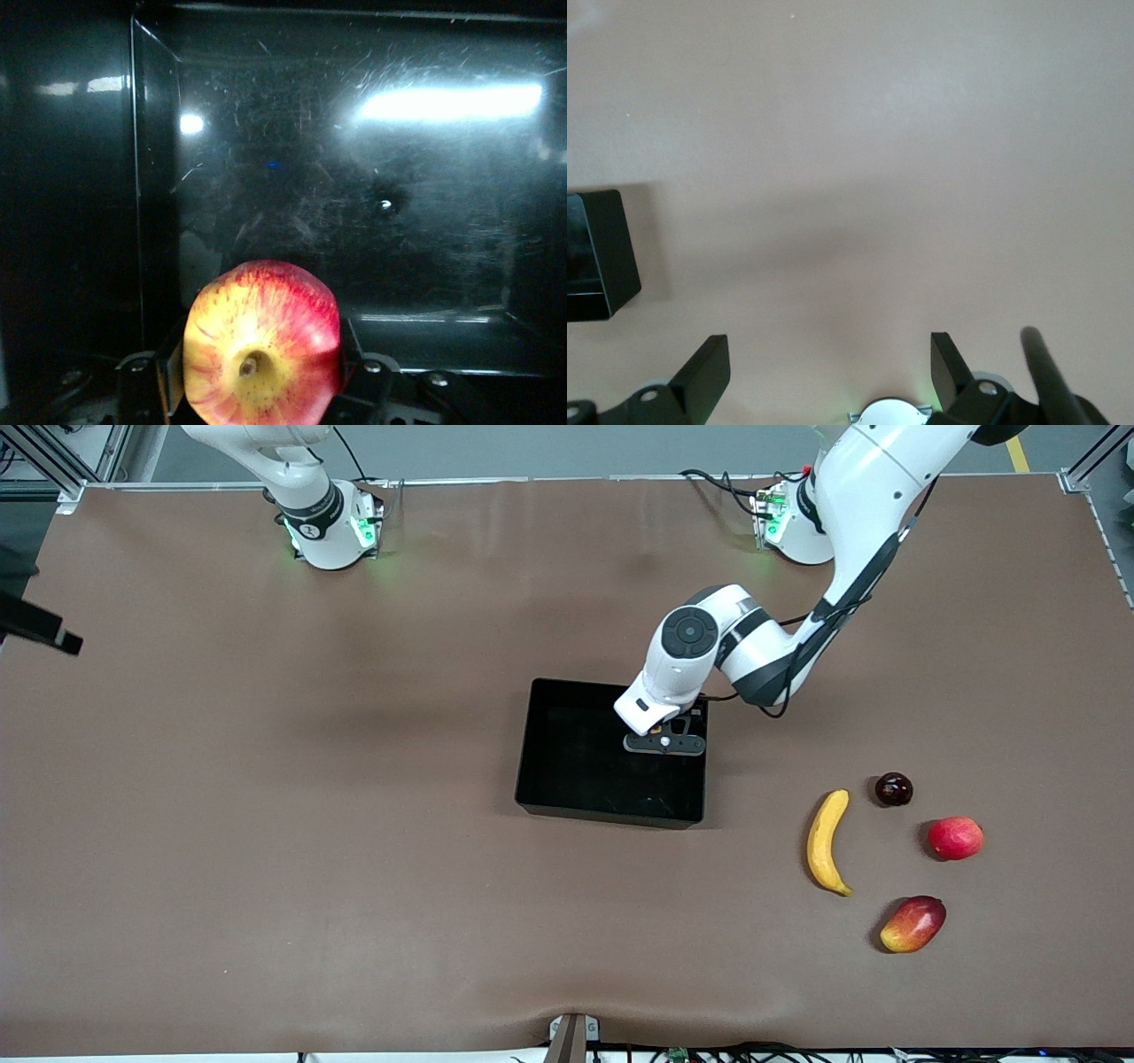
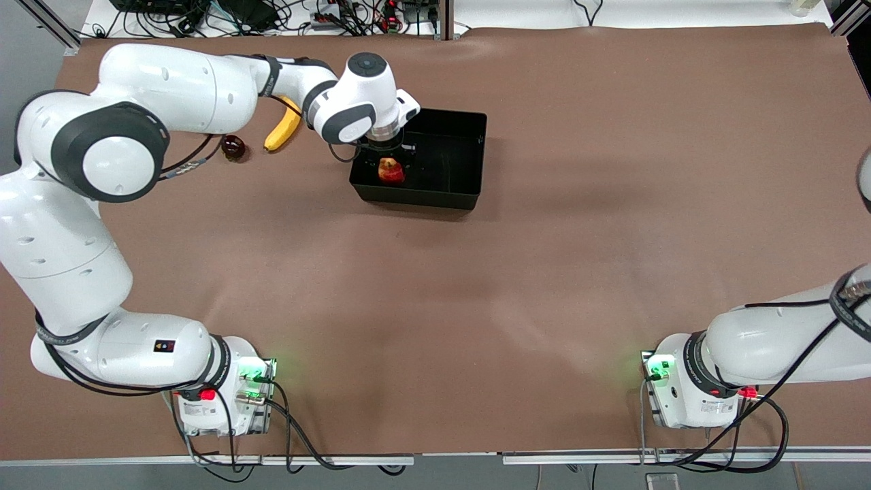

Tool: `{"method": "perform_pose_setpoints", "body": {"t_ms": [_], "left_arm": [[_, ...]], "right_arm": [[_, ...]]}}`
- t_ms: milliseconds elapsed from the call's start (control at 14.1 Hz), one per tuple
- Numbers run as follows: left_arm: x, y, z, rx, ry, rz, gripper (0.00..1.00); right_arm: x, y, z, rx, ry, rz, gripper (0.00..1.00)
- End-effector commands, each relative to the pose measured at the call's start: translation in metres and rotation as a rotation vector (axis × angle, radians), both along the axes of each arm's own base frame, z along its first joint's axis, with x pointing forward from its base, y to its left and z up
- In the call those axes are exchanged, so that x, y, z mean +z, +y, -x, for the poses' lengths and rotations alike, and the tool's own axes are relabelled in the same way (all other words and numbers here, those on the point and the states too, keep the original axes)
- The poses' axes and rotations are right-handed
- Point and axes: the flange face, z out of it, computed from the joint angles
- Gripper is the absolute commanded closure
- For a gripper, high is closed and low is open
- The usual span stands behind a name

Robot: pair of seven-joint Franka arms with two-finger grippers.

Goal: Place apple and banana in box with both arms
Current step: 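Carry the apple over the box with the left gripper while the right gripper withdraws, then open the left gripper to drop the apple into the box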

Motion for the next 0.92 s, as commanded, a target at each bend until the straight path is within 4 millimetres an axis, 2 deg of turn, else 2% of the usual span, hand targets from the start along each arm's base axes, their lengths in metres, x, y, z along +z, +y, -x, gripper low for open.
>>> {"method": "perform_pose_setpoints", "body": {"t_ms": [0, 71, 142, 212, 283, 496, 708, 850], "left_arm": [[-0.009, -0.007, 0.000, 0.018, -0.003, -0.007, 1.00], [-0.010, -0.011, 0.004, 0.012, -0.002, -0.010, 0.97], [-0.011, -0.015, 0.008, 0.005, -0.004, -0.013, 0.75], [-0.011, -0.016, 0.008, 0.008, -0.006, -0.015, 0.41], [-0.011, -0.017, 0.009, 0.011, -0.008, -0.016, 0.00], [0.012, -0.015, -0.007, 0.048, -0.028, -0.043, 0.00], [0.070, -0.002, -0.041, 0.096, -0.055, -0.118, 0.00], [0.112, 0.008, -0.067, 0.121, -0.056, -0.150, 0.00]], "right_arm": [[-0.022, 0.005, 0.022, 0.019, 0.012, 0.008, 0.00], [-0.018, 0.012, 0.027, 0.033, 0.001, 0.008, 0.00], [-0.020, 0.019, 0.027, 0.047, -0.002, 0.007, 0.00], [-0.021, 0.019, 0.028, 0.046, -0.013, 0.007, 0.00], [-0.024, 0.017, 0.029, 0.049, -0.019, 0.006, 0.00], [-0.026, 0.010, 0.027, 0.104, -0.058, 0.011, 0.00], [-0.032, 0.010, 0.042, 0.114, -0.074, 0.059, 0.00], [-0.035, 0.009, 0.043, 0.115, -0.074, 0.065, 0.00]]}}
